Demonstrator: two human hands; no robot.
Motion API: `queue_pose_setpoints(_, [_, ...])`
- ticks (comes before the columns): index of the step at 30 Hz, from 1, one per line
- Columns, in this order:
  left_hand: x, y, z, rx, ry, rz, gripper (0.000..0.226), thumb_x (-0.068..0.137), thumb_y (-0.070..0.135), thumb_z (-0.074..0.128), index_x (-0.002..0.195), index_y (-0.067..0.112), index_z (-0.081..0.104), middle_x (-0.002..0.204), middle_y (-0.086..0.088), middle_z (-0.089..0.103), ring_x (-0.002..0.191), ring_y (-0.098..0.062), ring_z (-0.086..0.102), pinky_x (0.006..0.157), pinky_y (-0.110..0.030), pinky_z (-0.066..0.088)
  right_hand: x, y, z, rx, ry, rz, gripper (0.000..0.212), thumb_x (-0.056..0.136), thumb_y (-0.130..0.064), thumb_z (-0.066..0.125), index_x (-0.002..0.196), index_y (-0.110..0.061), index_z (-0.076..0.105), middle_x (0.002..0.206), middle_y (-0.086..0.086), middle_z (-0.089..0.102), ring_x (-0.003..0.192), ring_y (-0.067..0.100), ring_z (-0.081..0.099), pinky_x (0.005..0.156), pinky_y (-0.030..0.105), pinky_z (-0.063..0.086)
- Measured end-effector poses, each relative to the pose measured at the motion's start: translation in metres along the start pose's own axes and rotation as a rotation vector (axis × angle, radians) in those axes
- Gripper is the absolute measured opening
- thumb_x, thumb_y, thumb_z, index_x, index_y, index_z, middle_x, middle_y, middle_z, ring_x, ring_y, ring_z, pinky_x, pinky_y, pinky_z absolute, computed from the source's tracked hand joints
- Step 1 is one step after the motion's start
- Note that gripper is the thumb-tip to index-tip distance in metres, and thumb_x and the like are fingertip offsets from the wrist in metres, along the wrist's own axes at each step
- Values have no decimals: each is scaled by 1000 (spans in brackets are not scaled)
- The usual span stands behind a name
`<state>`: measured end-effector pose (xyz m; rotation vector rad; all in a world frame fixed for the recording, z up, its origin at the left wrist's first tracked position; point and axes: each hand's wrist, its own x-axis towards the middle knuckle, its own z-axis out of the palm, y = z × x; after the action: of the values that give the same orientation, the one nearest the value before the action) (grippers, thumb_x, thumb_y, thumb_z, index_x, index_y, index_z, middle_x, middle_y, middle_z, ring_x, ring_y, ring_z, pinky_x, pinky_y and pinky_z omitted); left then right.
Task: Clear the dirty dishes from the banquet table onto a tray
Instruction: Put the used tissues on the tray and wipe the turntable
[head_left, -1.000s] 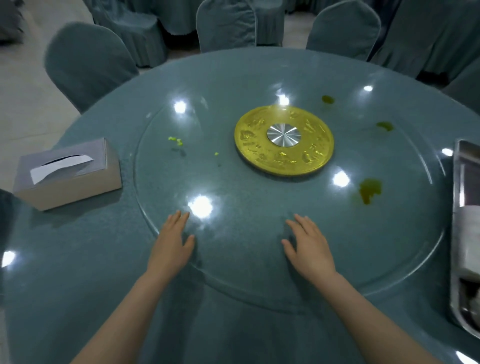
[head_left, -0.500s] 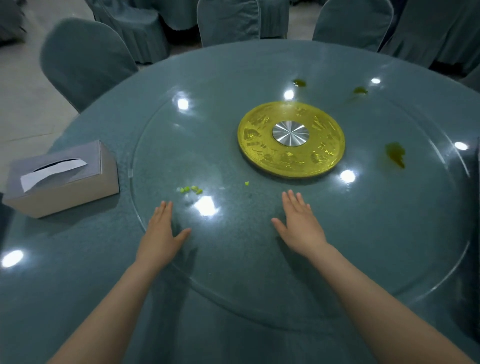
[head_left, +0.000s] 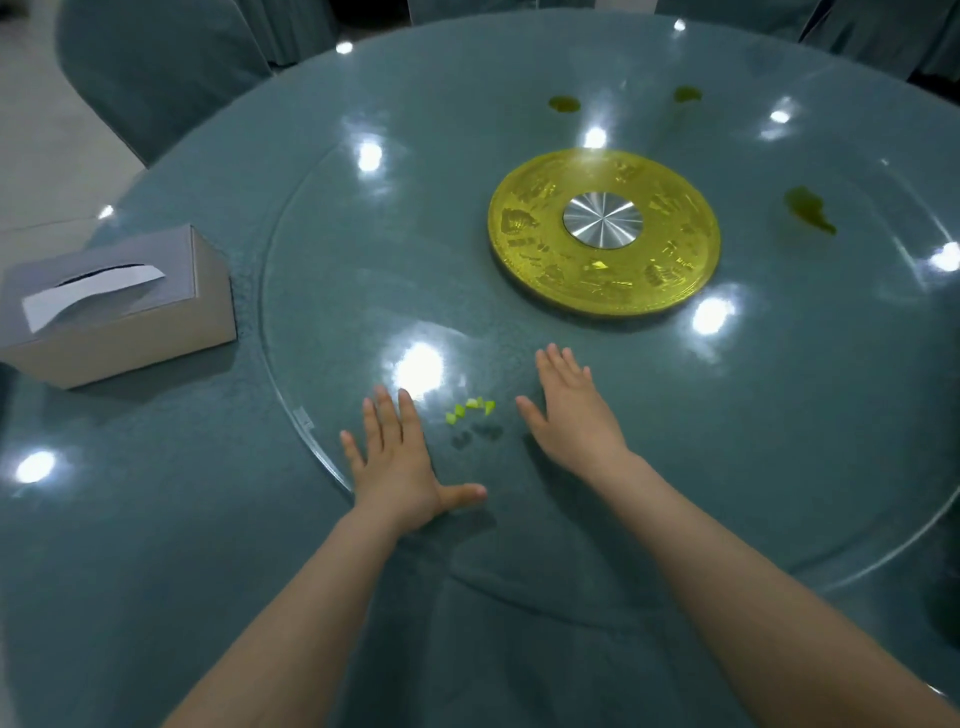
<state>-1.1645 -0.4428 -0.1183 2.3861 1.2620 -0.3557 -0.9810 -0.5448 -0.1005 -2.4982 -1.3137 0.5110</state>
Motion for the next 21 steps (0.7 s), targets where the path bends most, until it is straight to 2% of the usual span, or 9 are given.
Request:
queue_pose_setpoints(5, [-11,12,0,-36,-76,-10,152,48,82,65,137,15,-40,147,-8,-44,136,-25,-38,107,-55,-19,-22,-21,15,28,-57,-104,65,99,-35,41,150,-7,12,160,9,6,147,21,1,117,33,-2])
queue_pose_setpoints(8, [-17,12,-5,-100,-112,19,150,53,69,74,140,16,-36,147,-7,-43,135,-22,-39,107,-53,-20,-27,-31,17,-3,-6,-102,67,98,-31,45,150,-5,11,159,11,10,146,24,6,117,31,2])
queue_pose_setpoints(12, [-21,13,-7,-164,-135,45,147,56,60,78,142,18,-33,148,-5,-42,134,-19,-39,106,-51,-22,-35,-45,20,-85,109,-74,61,98,-29,43,148,-5,19,146,15,32,129,29,28,108,30,19])
queue_pose_setpoints(14, [-23,13,-6,-179,-147,54,145,57,57,79,143,19,-32,148,-4,-42,134,-19,-40,106,-51,-22,-36,-50,23,-98,110,-58,57,98,-27,42,148,-8,21,141,13,34,124,29,30,104,29,25])
queue_pose_setpoints(18, [-25,15,-2,-181,-148,57,143,58,56,79,144,20,-30,148,-5,-41,134,-20,-40,107,-52,-22,-30,-58,21,-97,79,-63,45,95,-15,49,138,-11,37,131,13,38,117,29,34,96,27,28])
queue_pose_setpoints(21, [-25,15,-1,-175,-149,54,144,58,58,78,143,20,-31,148,-5,-42,134,-20,-41,106,-51,-22,-27,-63,17,-108,80,-103,30,98,-24,46,123,-8,51,118,11,47,108,27,37,92,30,32])
